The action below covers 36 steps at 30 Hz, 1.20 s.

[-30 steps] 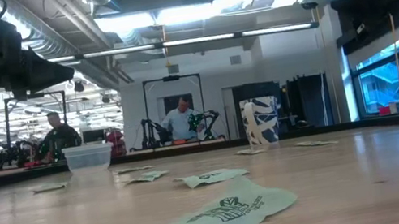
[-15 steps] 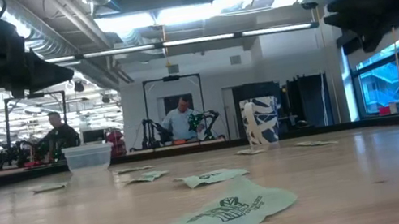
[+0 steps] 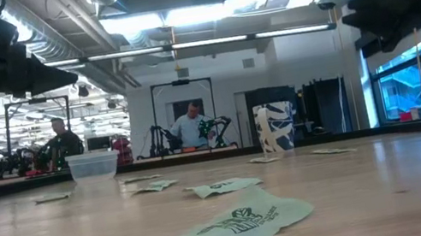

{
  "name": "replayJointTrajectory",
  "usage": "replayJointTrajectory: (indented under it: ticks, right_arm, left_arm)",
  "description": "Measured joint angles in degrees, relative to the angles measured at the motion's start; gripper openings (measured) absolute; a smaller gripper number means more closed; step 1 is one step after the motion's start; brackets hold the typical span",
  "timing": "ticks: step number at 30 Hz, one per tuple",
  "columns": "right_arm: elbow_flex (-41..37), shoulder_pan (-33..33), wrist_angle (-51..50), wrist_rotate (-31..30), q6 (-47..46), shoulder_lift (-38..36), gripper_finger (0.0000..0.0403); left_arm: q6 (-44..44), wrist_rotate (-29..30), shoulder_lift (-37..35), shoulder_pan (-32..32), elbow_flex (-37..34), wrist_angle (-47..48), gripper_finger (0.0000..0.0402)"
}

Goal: Pick and place items into bin
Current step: Put the white stevia packet into the bottom transparent bin

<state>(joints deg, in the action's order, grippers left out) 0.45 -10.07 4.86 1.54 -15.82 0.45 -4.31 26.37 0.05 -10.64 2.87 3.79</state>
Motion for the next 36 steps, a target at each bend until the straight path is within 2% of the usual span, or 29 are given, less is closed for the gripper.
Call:
replayJointTrajectory:
  ticks: [7, 13, 17, 20, 25, 31, 36]
  right_arm:
    - [0.0, 0.0, 0.0, 0.0, 2.6, 0.0, 0.0235]
    - [0.4, 0.0, 0.8, -0.8, 1.3, 0.5, 0.0243]
    - [4.0, 0.0, -0.8, -1.9, 2.7, 4.6, 0.0236]
    - [8.2, 0.0, -1.2, -1.9, 2.9, 10.9, 0.0226]
    - [18.4, 0.0, -5.3, -1.9, 0.8, 26.8, 0.0214]
    - [31.3, 0.0, -16.5, -1.9, -7.4, 48.6, 0.0213]
    - [38.3, 0.0, -20.6, -2.0, -13.3, 65.3, 0.0213]
  left_arm:
    - [0.0, -0.1, 0.0, 0.0, 0.0, 0.0, 0.0077]
    - [0.0, -0.5, 0.0, 0.0, 0.0, 0.0, 0.0077]
    - [0.8, -0.5, 0.0, 0.0, 0.0, 0.0, 0.0077]
    - [2.1, -0.5, 0.0, 0.0, 0.0, 0.0, 0.0077]
    - [2.1, -0.5, 0.0, 0.0, 0.0, 0.0, 0.0077]
    - [2.1, -0.5, 0.0, 0.0, 0.0, 0.0, 0.0077]
    - [2.1, -0.5, 0.0, 0.0, 0.0, 0.0, 0.0077]
